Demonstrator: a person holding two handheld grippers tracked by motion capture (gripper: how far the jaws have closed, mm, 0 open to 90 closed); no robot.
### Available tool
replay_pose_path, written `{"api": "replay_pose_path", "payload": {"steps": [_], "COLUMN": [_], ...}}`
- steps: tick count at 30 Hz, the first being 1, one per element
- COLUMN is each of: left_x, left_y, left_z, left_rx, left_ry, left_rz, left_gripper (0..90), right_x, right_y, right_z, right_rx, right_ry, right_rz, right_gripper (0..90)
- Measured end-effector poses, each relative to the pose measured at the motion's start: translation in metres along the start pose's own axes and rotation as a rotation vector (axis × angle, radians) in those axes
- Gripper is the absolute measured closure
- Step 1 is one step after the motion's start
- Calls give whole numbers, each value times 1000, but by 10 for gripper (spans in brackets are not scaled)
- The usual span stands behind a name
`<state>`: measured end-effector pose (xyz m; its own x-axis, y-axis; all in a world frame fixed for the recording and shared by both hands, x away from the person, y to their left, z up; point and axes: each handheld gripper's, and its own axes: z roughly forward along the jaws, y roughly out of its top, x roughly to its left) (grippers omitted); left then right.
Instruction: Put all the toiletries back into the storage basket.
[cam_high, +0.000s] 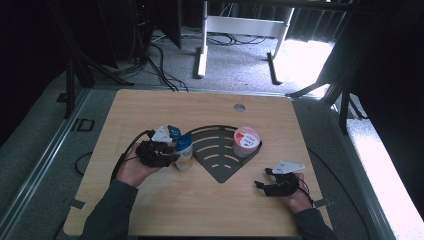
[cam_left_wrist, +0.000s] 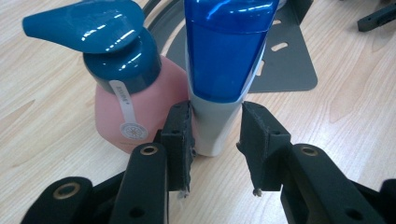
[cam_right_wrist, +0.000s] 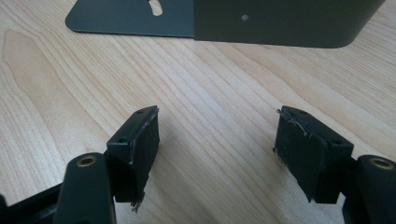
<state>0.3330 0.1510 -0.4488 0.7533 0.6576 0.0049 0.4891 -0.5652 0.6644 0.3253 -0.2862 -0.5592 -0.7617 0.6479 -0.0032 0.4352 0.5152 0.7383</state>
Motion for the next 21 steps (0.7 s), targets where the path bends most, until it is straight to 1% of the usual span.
{"api": "replay_pose_path", "payload": {"steps": [7, 8, 13, 15, 16, 20, 21], "left_x": [-11, -11, -12, -12, -12, -11, -11], "left_y": [0, 0, 6, 6, 9, 10, 11], "left_z": [0, 0, 1, 1, 3, 6, 7], "left_rx": [20, 20, 24, 24, 35, 45, 52], "left_ry": [4, 4, 9, 9, 10, 7, 6], "left_rz": [14, 14, -11, -11, -6, -13, -9], "left_gripper": [638, 633, 602, 598, 598, 573, 573], "right_x": [0, 0, 0, 0, 0, 0, 0], "right_y": [0, 0, 0, 0, 0, 0, 0], "right_z": [0, 0, 0, 0, 0, 0, 0], "right_rx": [0, 0, 0, 0, 0, -1, -1], "right_ry": [0, 0, 0, 0, 0, 0, 0], "right_rz": [1, 1, -1, -1, -1, -2, -2], "right_gripper": [302, 302, 302, 302, 302, 302, 302]}}
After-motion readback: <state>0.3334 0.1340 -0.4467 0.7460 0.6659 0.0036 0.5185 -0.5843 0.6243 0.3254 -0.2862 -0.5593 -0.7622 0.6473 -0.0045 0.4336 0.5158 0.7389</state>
